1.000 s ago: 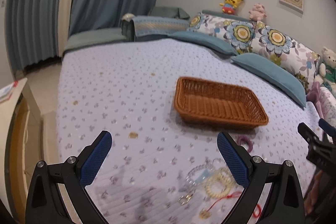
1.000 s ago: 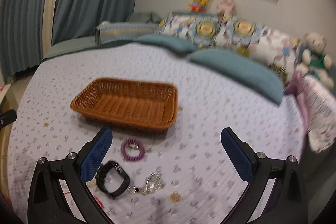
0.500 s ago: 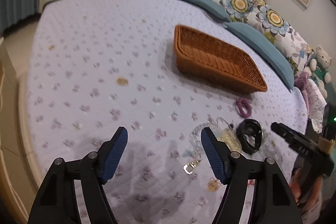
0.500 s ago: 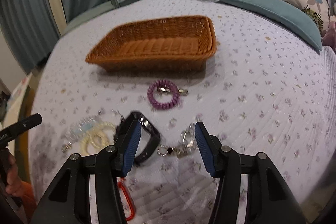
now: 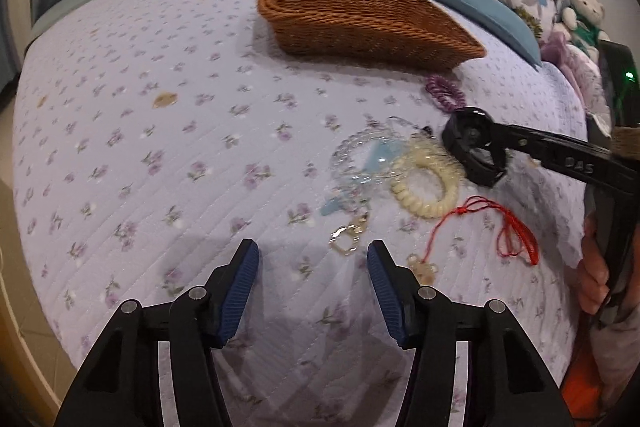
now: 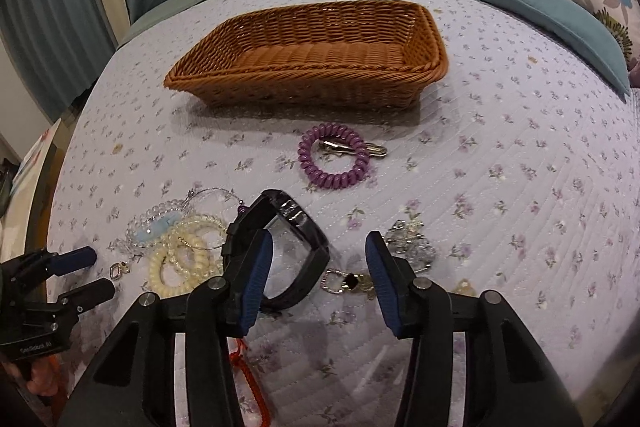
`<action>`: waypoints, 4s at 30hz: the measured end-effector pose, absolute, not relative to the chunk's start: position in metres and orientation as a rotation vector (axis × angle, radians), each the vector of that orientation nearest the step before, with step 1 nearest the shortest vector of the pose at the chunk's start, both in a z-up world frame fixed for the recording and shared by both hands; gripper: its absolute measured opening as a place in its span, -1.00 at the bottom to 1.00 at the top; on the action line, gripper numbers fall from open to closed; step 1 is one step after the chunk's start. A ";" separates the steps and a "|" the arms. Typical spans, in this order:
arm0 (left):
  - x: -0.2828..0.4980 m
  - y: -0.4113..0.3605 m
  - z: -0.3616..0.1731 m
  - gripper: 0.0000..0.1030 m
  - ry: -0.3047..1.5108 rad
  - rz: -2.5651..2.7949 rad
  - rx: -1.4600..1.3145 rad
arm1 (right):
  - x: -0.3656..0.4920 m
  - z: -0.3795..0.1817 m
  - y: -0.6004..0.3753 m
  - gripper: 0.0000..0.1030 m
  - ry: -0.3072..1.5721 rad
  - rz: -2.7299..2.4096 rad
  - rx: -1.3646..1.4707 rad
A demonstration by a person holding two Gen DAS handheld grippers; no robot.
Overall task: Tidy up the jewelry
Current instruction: 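Grasp the black watch with the right gripper while the left gripper grasps a small silver pendant, then drop the black watch into the wicker basket with the right gripper while the left drops the pendant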
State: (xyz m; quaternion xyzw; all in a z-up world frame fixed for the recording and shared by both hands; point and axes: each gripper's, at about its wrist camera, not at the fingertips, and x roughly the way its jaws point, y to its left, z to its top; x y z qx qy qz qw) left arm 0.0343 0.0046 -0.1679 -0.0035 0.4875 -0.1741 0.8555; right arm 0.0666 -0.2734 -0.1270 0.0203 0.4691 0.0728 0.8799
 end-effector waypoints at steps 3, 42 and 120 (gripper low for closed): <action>0.034 -0.004 -0.168 0.10 1.025 -0.412 -0.011 | 0.068 -0.130 -0.267 -0.06 0.976 0.137 0.014; 0.025 -0.021 -0.129 -0.67 0.848 -0.499 -0.049 | 0.064 -0.109 -0.264 -0.53 0.855 0.205 0.045; 0.082 0.024 -0.099 0.02 0.915 -0.406 -0.339 | 0.025 -0.090 -0.285 0.03 0.958 0.286 0.158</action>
